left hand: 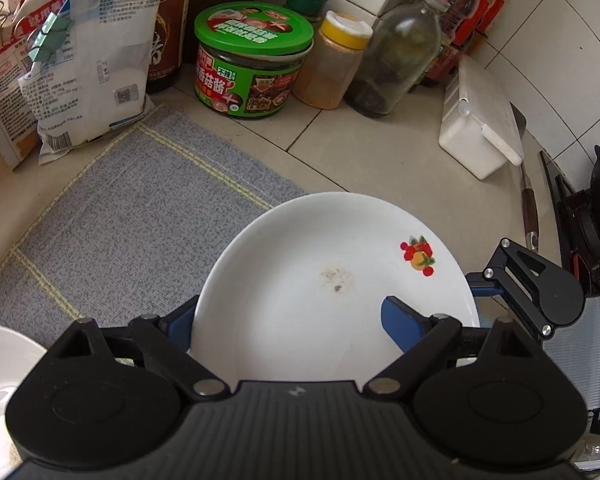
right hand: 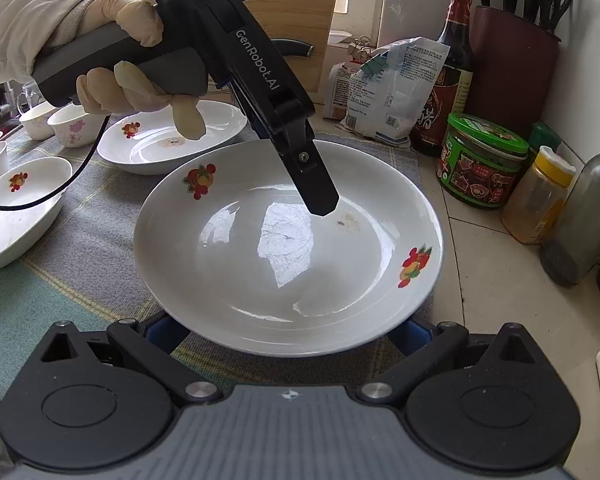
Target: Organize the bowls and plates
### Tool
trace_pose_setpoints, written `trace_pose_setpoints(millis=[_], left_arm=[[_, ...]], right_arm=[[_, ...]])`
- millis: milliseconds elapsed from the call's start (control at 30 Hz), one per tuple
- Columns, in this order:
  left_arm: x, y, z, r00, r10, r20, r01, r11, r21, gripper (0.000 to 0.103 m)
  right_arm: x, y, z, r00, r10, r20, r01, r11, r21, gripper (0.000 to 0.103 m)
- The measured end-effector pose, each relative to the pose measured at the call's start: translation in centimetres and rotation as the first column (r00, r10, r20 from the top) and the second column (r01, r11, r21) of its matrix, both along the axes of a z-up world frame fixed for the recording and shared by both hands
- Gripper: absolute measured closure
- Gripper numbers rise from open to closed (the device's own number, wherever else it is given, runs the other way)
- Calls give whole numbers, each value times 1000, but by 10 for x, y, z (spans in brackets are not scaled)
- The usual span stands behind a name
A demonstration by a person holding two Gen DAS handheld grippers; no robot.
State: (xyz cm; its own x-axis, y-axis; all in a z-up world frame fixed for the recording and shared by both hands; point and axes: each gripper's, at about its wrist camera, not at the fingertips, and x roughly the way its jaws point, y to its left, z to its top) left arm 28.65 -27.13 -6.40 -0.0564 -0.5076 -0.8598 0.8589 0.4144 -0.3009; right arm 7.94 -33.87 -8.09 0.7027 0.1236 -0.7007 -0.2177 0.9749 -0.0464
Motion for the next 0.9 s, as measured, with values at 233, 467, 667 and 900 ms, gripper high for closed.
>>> trace_pose_setpoints(millis=[233,467,667,900], left_arm=[[12,-15,-11,1000,9,17,-9,1000,2,11],[20,-27,-20,1000,18,19,-18,1000,7,11],[23,-34,-23,999,25,28,-25,1000,3,11],[27,-40,-25,999,31,28,-31,1000,0,11]], right_arm=[[19,-16,-6,1000,-1,-8,1,1000,-9,0],[28,-25,-11,1000,-3,-16,3,1000,-16,0],[31,-31,-14,1000,-11,-18,10,1000,-15,0],[36,-34,-14,1000,-21,-20,21,1000,-22,0]])
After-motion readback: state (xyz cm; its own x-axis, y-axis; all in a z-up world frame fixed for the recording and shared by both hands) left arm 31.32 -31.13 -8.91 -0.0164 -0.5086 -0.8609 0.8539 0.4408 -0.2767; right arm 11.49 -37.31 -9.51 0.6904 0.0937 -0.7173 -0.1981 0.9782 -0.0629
